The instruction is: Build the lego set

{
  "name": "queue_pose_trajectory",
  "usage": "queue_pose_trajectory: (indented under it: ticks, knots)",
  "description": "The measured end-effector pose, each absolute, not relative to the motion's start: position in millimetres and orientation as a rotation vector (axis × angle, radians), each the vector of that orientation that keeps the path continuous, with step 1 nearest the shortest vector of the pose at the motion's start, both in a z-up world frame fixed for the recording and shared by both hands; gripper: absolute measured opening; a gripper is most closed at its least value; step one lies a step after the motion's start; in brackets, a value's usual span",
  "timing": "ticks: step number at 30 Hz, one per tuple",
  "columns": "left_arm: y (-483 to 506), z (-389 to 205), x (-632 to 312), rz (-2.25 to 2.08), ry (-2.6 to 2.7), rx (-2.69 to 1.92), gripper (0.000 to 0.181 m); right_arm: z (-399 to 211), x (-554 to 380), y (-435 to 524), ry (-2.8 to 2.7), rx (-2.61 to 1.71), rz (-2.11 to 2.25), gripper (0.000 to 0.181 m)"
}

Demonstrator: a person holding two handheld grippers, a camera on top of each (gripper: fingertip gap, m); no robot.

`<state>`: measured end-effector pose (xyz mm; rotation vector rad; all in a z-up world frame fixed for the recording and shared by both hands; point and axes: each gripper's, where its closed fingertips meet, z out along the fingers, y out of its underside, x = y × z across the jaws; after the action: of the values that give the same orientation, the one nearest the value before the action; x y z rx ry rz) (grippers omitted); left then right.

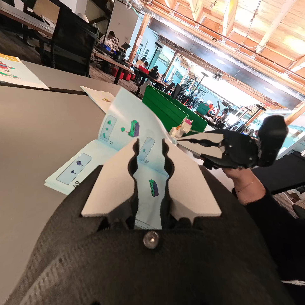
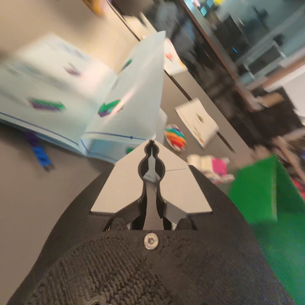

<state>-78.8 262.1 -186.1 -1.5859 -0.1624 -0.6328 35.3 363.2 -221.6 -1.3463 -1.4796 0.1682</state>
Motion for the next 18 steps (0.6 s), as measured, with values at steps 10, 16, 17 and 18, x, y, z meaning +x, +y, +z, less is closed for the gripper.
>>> queue_pose_trajectory:
  ticks: [10,16,17,18]
  knots:
    - [261,-184,-92,-0.629,-0.226,-1.545,0.028,-154,44,346,-1.241,-1.263,0.184,0.022]
    - [257,-178,-104,-0.626,-0.270,-1.491,0.028,-208,-8,300,-1.494,-1.483,0.708,0.042]
    - [255,-176,-107,-0.618,-0.276,-1.483,0.028,-223,-9,306,-1.525,-1.534,0.679,0.043]
    - [254,-175,-110,-0.610,-0.281,-1.473,0.028,-236,-10,310,-1.548,-1.579,0.666,0.043]
